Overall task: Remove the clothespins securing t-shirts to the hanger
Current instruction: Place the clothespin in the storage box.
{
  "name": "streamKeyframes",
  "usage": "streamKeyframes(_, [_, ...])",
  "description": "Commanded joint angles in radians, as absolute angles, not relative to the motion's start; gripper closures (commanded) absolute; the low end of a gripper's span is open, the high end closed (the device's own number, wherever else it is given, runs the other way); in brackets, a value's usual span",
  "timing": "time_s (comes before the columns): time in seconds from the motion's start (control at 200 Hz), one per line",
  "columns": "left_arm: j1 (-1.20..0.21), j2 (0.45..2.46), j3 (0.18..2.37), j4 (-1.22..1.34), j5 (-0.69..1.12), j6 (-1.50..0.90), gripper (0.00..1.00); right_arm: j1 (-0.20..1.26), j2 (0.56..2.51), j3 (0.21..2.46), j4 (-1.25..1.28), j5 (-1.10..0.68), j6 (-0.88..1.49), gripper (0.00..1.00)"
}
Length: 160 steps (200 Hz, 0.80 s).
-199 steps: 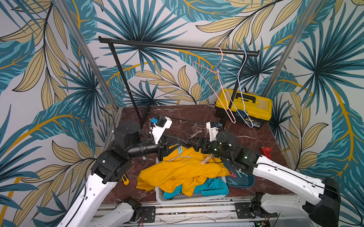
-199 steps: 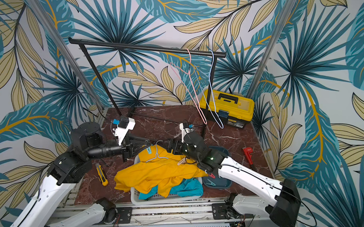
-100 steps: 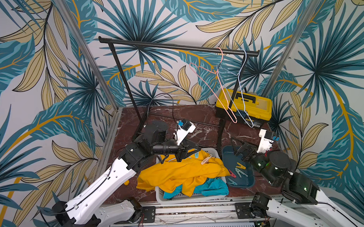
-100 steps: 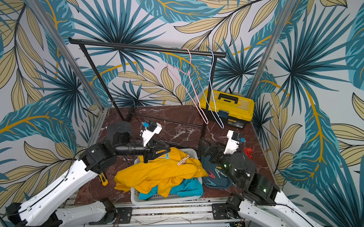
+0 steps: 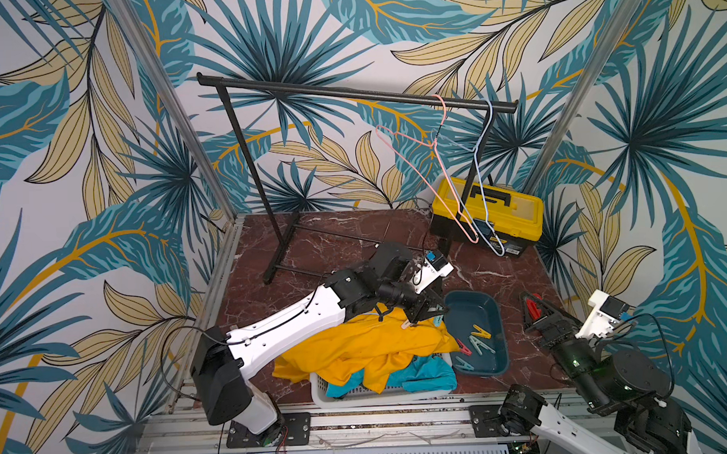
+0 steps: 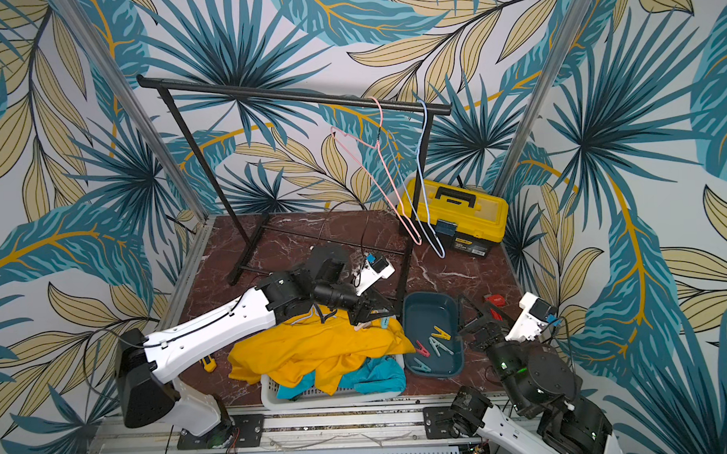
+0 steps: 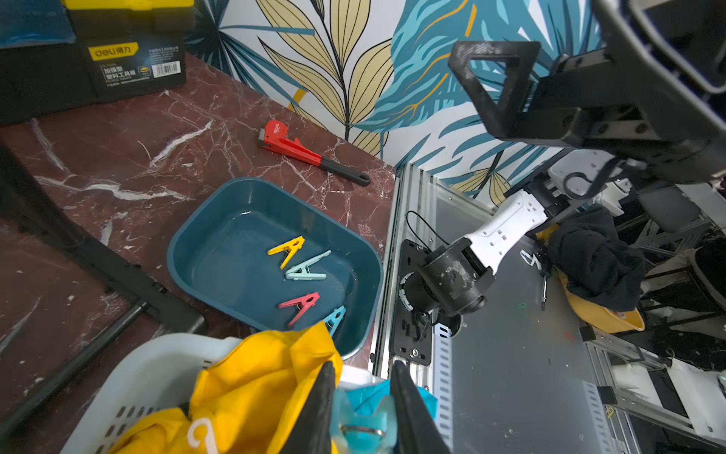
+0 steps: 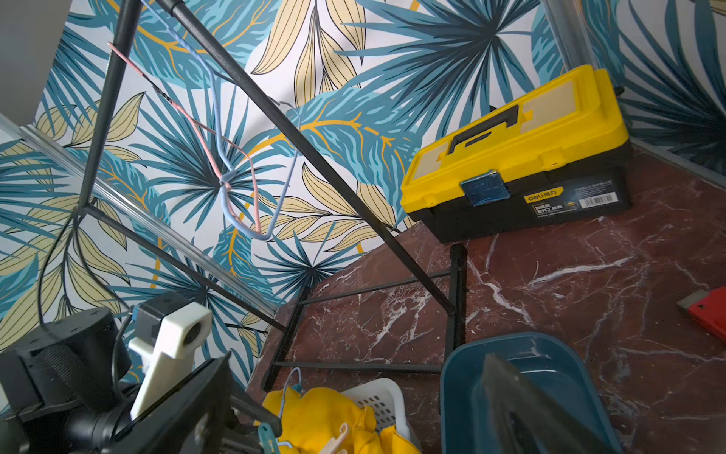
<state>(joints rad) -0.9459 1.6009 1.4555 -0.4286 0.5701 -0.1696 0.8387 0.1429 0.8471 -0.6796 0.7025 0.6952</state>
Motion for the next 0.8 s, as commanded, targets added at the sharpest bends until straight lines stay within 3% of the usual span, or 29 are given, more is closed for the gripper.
streamKeyframes(0.0, [-0.966,1.675,1.542,-0.398,0.551,-0.153,0.76,0.840,0.125,0.874,-0.760,0.744,0.668,0.01])
streamKeyframes(0.656, [-1.027,2.017,1.804,-0.377,0.375,-0.186,0.77,0.841,0.074,0.871,-0.768,0.792,0.631,0.01])
streamKeyframes(0.796, [-1.027,2.070,1.852,-0.377,0.368,-0.188,0.74,0.840,0.055,0.871,-0.786,0.793,0.641,0.00])
